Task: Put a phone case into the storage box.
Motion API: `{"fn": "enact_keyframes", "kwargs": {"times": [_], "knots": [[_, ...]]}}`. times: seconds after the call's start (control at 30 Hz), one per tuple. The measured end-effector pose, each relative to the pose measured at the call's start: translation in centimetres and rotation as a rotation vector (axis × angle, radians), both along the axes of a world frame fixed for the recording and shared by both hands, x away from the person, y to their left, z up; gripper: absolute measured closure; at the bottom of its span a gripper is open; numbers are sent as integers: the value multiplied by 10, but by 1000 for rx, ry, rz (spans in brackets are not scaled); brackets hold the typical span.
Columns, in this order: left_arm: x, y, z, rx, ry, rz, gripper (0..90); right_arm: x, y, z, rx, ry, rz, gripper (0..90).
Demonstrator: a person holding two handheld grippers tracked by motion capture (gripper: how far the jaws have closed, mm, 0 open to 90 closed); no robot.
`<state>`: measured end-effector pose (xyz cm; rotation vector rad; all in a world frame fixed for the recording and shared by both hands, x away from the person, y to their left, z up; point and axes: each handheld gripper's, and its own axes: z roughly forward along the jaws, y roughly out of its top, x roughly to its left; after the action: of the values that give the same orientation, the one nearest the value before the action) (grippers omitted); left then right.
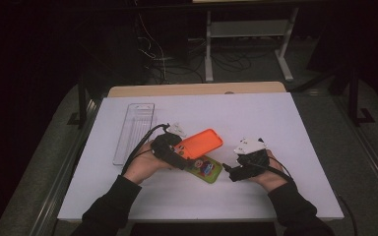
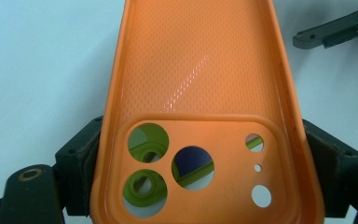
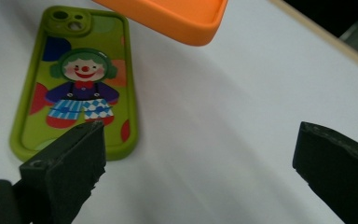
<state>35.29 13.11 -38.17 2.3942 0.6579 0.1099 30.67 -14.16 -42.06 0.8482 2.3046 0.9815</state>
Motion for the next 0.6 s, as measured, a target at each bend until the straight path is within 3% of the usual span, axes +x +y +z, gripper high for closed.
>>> {"fn": "enact_keyframes", "kwargs": {"times": [0.1, 0.17, 0.2, 0.27, 0.47, 0.6], "knots": [[0, 0, 0, 2, 2, -1, 154, -2, 2, 0, -50, -51, 9, 17], [-1, -1, -1, -26, 9, 23, 154, -3, 3, 0, -73, -77, 14, 17], [0, 0, 0, -1, 8, 1, 154, -4, 4, 0, -85, -89, 19, 17], [0, 0, -1, 5, 7, -1, 154, -5, 5, 0, -112, -116, 25, 17], [1, 0, -1, 13, -3, -13, 154, -8, 10, -3, -206, -198, 61, 13], [1, 0, -1, 14, 0, -14, 155, -10, 12, -4, -300, -257, 90, 13]]}}
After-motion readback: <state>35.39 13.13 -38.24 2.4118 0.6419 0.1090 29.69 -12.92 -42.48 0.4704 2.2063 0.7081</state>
